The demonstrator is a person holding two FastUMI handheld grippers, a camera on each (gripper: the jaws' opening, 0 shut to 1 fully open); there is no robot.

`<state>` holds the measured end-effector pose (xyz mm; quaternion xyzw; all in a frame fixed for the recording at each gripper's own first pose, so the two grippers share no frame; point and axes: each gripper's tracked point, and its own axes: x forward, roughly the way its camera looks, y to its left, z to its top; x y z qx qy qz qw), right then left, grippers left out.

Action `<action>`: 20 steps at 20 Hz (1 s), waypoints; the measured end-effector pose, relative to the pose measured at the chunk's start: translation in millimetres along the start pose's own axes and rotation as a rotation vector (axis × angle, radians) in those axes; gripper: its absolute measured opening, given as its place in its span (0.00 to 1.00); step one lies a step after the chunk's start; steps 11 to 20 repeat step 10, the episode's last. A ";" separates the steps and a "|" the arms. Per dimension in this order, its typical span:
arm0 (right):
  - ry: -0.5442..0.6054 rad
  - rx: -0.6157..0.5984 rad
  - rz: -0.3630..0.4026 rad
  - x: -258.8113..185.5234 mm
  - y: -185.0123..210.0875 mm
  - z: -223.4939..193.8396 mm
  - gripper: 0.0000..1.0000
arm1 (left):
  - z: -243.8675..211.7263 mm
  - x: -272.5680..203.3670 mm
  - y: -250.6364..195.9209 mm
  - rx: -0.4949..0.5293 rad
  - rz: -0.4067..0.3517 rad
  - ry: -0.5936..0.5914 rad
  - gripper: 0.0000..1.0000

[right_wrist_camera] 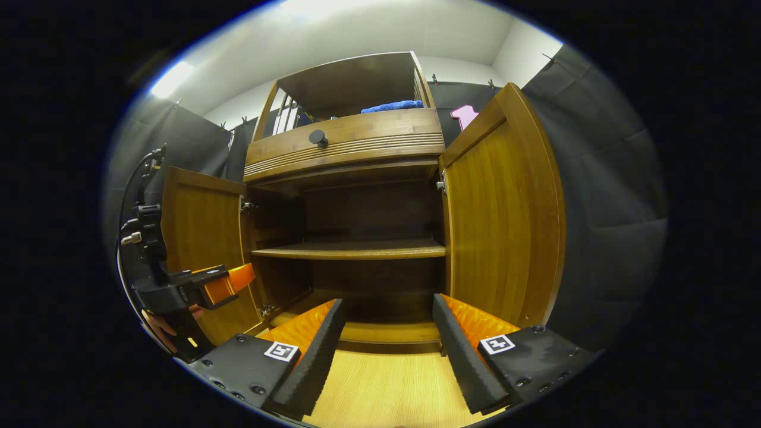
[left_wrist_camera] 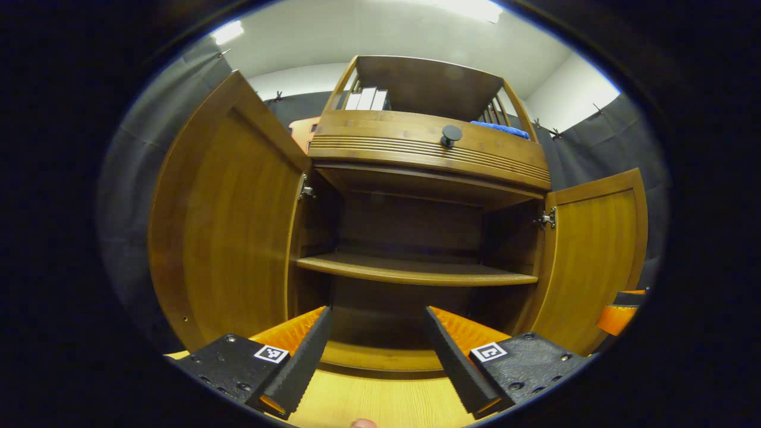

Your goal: Open the right door of the double-door shoe cabinet with the right hand, and open the left door with the left hand.

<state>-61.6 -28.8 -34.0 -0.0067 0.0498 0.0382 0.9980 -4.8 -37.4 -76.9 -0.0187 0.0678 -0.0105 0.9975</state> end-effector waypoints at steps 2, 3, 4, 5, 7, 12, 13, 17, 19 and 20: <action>-0.004 0.001 0.000 3.5 0.8 1.3 0.96 | 0.3 -2.4 5.1 -0.003 0.020 -0.003 0.91; -0.003 0.001 0.002 5.0 1.3 1.0 0.96 | 0.5 -5.0 9.3 -0.003 0.025 -0.011 0.92; -0.001 0.002 0.006 4.6 2.3 -0.6 0.96 | 0.6 -6.2 12.4 0.000 0.031 -0.019 0.92; 0.003 0.002 0.011 5.7 3.4 -1.7 0.96 | 1.9 -6.2 15.0 0.003 0.038 -0.028 0.92; 0.003 0.002 0.016 8.4 5.7 -1.9 0.96 | 8.1 -6.8 18.2 0.002 0.045 -0.051 0.92; 0.000 0.005 0.019 8.1 6.4 -1.1 0.96 | 14.8 -4.8 22.5 0.013 0.046 -0.090 0.92; 0.000 0.005 0.019 8.1 6.4 -1.1 0.96 | 14.8 -4.8 22.5 0.013 0.046 -0.090 0.92; 0.000 0.005 0.019 8.1 6.4 -1.1 0.96 | 14.8 -4.8 22.5 0.013 0.046 -0.090 0.92; 0.000 0.005 0.019 8.1 6.4 -1.1 0.96 | 14.8 -4.8 22.5 0.013 0.046 -0.090 0.92; 0.000 0.005 0.019 8.1 6.4 -1.1 0.96 | 14.8 -4.8 22.5 0.013 0.046 -0.090 0.92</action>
